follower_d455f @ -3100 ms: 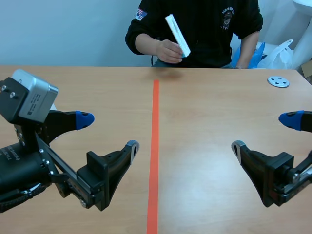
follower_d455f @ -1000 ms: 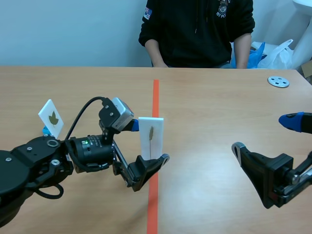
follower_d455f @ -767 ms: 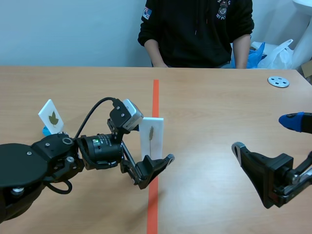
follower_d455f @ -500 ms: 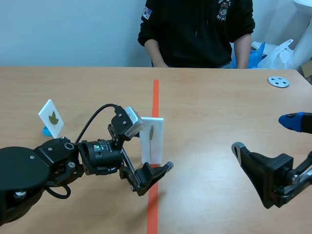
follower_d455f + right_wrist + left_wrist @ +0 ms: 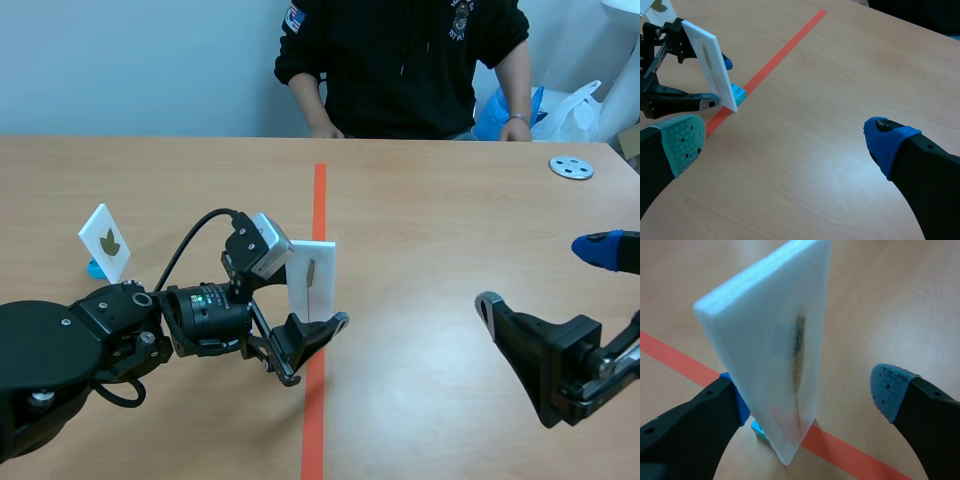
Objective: Sort the leaf by its shape. The table is split by an orange tape line. A compound leaf with several leaflets goes to the left side, a simple leaf with one blade goes to the right side. Return to the home posture when a red brick is placed on the table.
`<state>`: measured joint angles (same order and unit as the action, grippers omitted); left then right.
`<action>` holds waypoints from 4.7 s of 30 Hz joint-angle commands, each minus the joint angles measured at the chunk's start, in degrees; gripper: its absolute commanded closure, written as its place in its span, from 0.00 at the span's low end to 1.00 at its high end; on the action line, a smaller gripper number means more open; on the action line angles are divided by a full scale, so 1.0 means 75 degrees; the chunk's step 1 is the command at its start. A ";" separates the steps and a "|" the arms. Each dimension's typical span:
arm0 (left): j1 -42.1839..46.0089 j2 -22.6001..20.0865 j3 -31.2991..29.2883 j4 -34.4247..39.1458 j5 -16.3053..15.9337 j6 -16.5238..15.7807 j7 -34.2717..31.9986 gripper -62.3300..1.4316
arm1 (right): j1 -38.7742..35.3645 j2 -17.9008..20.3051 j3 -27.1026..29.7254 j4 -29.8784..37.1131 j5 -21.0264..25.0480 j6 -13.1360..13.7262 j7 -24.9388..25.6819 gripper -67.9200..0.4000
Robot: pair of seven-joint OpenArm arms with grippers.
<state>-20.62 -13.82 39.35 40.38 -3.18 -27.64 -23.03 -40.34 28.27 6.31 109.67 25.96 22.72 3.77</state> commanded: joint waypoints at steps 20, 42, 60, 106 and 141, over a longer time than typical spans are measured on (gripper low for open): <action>-0.0047 -0.0122 -0.0055 0.0181 -0.1020 0.0169 -0.0087 0.80 | 0.0067 0.0079 0.0064 0.0134 0.0082 -0.0029 0.0058 0.00; 0.1306 -0.1230 -0.2075 0.3255 -0.2836 -0.0157 0.2430 0.92 | 0.0067 0.0079 0.0064 0.0134 0.0082 -0.0029 0.0067 0.00; 0.3171 -0.1186 -0.4590 0.4226 -0.3034 0.2159 0.2655 0.91 | 0.0154 0.0079 0.0064 0.0134 0.0082 -0.0032 0.0085 0.00; 0.2600 -0.0300 -0.5179 0.2259 -0.2777 0.4185 0.1215 0.84 | 0.0192 -0.0172 0.0064 0.0134 0.0082 -0.0026 0.0052 0.00; 0.2620 -0.0720 -0.5179 0.2693 -0.2836 0.4170 0.1011 0.19 | 0.0195 -0.0169 0.0064 0.0134 0.0085 -0.0026 0.0055 0.00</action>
<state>-0.60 -18.20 0.78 57.89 -24.01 3.86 -14.44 -39.55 26.68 6.31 109.67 25.96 22.72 3.36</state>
